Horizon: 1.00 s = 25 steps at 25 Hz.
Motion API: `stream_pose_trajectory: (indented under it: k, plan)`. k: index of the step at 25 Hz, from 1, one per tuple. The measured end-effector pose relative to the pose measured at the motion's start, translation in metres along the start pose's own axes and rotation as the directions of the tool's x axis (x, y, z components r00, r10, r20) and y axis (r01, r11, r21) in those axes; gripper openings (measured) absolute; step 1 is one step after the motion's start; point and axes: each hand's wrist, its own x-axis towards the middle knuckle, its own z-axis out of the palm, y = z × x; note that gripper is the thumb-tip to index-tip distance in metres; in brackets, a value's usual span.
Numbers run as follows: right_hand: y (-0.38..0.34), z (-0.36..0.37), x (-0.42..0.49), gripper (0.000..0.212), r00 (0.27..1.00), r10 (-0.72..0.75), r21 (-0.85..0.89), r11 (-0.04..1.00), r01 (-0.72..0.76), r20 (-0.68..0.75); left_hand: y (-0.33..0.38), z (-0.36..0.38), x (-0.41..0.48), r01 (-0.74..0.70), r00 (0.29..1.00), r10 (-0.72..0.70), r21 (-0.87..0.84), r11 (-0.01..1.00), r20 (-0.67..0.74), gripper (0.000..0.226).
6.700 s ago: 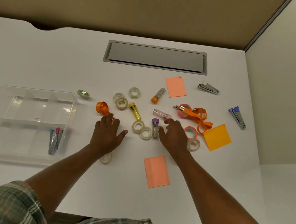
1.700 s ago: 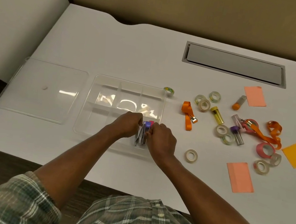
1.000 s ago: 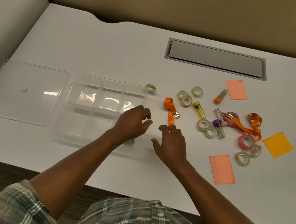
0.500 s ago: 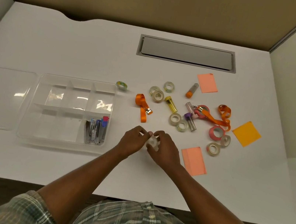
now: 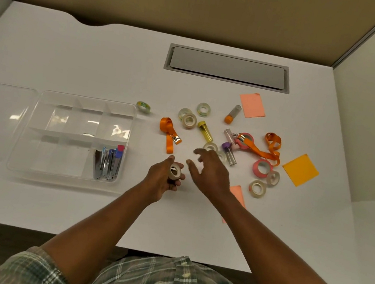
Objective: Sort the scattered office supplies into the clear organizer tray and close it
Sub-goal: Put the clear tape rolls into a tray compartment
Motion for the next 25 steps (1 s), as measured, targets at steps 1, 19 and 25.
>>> stream_pose_trajectory:
  k: [1,19,25]
  plan:
    - [0.004,-0.003,0.006,0.044,0.999,0.047,-0.085,0.995,-0.047,0.001,-0.001,-0.003,-0.001,-0.007,1.000,0.007,0.022,1.000,-0.005,0.047]
    - [-0.042,0.035,0.028,0.020,0.991,0.131,0.112,0.985,-0.128,-0.022,0.004,-0.086,-0.029,-0.152,0.988,0.153,-0.094,0.984,0.006,0.050]
    - [-0.133,0.062,0.039,0.022,0.932,0.258,0.603,0.711,-0.361,0.254,0.034,-0.142,-0.038,-0.266,0.962,0.256,-0.115,0.957,-0.091,0.035]
